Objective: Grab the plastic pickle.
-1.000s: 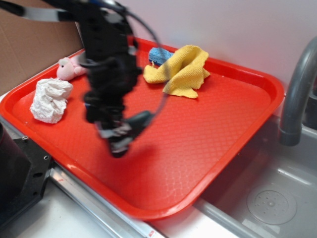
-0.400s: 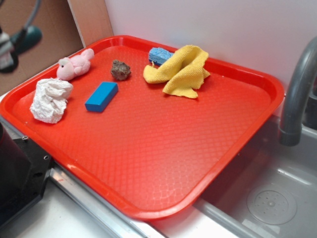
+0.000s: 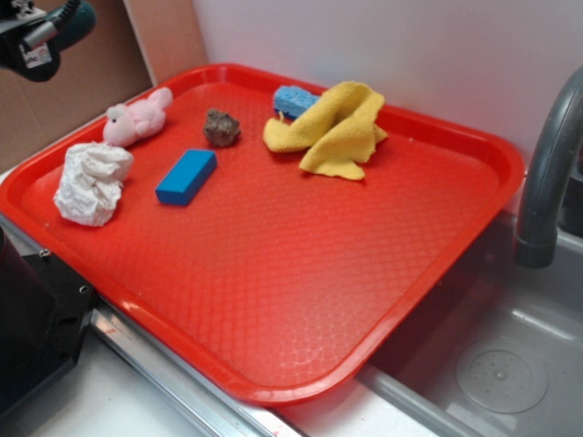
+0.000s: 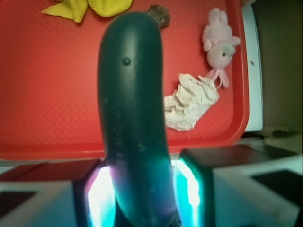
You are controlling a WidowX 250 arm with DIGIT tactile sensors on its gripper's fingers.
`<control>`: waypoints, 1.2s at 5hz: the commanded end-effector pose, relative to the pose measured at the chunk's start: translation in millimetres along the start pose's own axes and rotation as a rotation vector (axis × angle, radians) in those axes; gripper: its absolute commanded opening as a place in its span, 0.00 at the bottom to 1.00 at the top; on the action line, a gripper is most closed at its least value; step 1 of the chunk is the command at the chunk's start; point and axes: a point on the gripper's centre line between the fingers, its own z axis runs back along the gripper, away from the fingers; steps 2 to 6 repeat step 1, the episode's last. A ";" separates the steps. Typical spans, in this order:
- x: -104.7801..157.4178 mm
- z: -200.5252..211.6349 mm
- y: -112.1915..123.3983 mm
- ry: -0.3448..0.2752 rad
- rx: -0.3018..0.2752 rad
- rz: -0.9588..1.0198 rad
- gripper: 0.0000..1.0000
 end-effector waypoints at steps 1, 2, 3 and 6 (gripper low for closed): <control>11.0 10.8 -19.3 -0.040 0.031 -0.007 0.00; 11.0 10.8 -19.3 -0.040 0.031 -0.007 0.00; 11.0 10.8 -19.3 -0.040 0.031 -0.007 0.00; 11.0 10.8 -19.3 -0.040 0.031 -0.007 0.00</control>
